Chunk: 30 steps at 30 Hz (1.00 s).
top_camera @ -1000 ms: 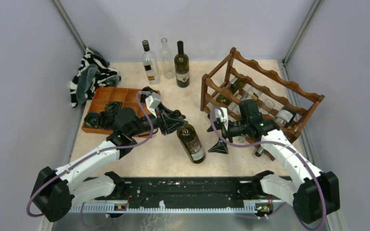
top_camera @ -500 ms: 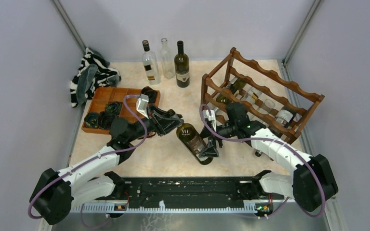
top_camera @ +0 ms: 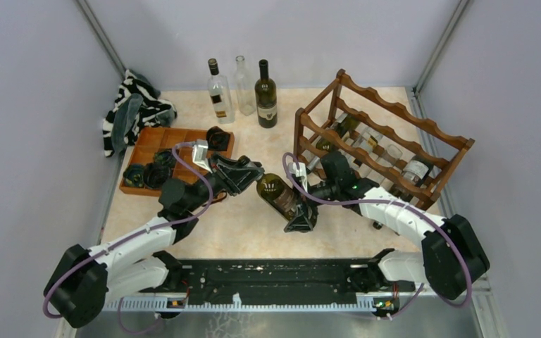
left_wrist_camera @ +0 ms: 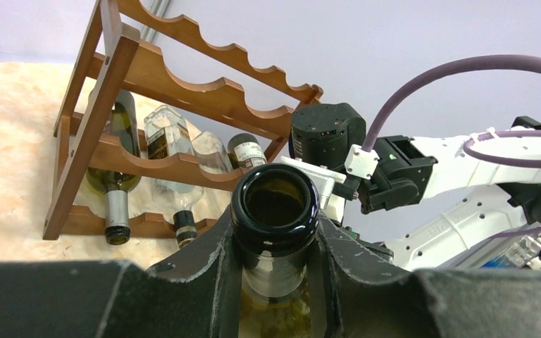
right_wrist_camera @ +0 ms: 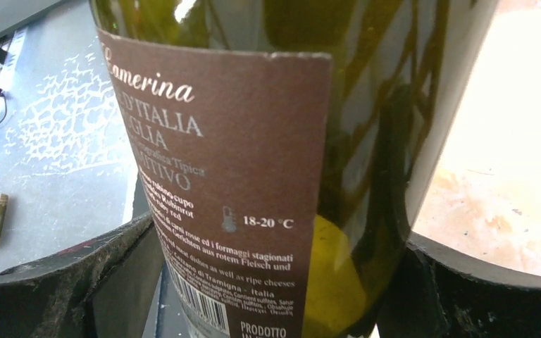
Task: Put the wine bottle on the wine rack
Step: Pick up the wine bottle from the center of the board.
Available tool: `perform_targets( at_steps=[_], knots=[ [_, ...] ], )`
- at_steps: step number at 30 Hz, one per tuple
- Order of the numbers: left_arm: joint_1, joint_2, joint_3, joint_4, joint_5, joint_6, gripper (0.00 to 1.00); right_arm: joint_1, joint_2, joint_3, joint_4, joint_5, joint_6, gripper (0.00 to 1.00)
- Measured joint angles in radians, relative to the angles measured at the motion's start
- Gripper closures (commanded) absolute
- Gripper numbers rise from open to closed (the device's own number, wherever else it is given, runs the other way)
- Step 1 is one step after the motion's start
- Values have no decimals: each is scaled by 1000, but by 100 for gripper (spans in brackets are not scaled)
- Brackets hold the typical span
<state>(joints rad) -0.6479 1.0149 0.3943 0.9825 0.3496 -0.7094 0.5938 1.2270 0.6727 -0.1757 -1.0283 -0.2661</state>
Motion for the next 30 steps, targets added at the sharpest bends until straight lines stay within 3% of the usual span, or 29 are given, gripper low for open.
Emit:
perform_targets(
  at_steps=[14,22,24,30],
  knots=[
    [0,50,-58,163,-55,-84,100,0,7,0,35,18,5,7],
    [0,56,-71,187,-69,-98,100,0,7,0,31,33,-16,22],
    [0,56,-74,187,-75,-97,100,0,6,0,27,32,-23,29],
    [0,56,-79,186,-83,-91,100,0,6,0,11,41,-26,80]
  ],
)
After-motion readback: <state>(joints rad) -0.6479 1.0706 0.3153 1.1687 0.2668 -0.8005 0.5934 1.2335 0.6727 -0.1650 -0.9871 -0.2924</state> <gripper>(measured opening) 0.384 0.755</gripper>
